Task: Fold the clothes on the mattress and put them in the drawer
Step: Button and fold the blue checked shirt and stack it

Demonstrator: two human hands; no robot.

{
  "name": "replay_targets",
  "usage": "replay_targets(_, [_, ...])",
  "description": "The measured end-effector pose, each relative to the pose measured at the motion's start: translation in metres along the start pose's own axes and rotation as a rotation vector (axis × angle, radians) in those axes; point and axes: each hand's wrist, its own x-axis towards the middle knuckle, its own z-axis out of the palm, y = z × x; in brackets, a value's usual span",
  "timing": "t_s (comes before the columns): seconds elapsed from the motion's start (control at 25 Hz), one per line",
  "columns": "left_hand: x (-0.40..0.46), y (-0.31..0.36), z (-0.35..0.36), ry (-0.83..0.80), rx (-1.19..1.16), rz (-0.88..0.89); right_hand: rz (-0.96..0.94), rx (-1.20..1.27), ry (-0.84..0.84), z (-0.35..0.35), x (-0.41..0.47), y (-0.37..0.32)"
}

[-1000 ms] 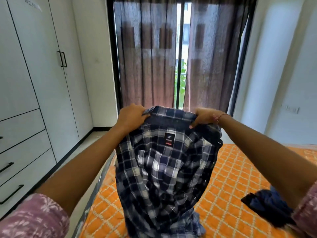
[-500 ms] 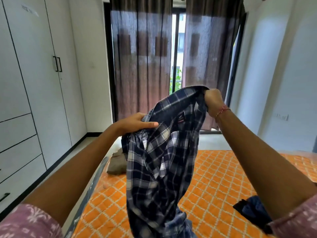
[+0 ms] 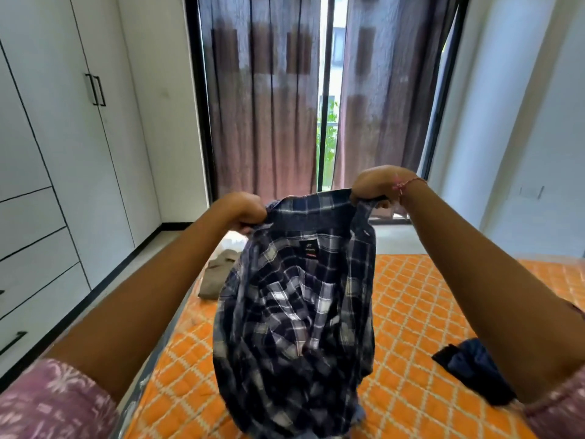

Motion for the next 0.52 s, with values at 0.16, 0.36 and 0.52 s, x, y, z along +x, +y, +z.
replay_targets(0.16, [0.044,-0.004,0.052,-0.081,-0.680,-0.118,0.068,0.357,-0.106,0.058,0.039,0.017])
replay_targets(0.36, [0.094,-0.010,0.140,-0.174,-1.140,0.096,0.000,1.062,-0.042,0.160,0.098,0.037])
replay_targets(0.52, [0.124,-0.056,0.263,-0.117,-0.264,0.226,-0.073,0.587,-0.123,0.272,0.101,0.081])
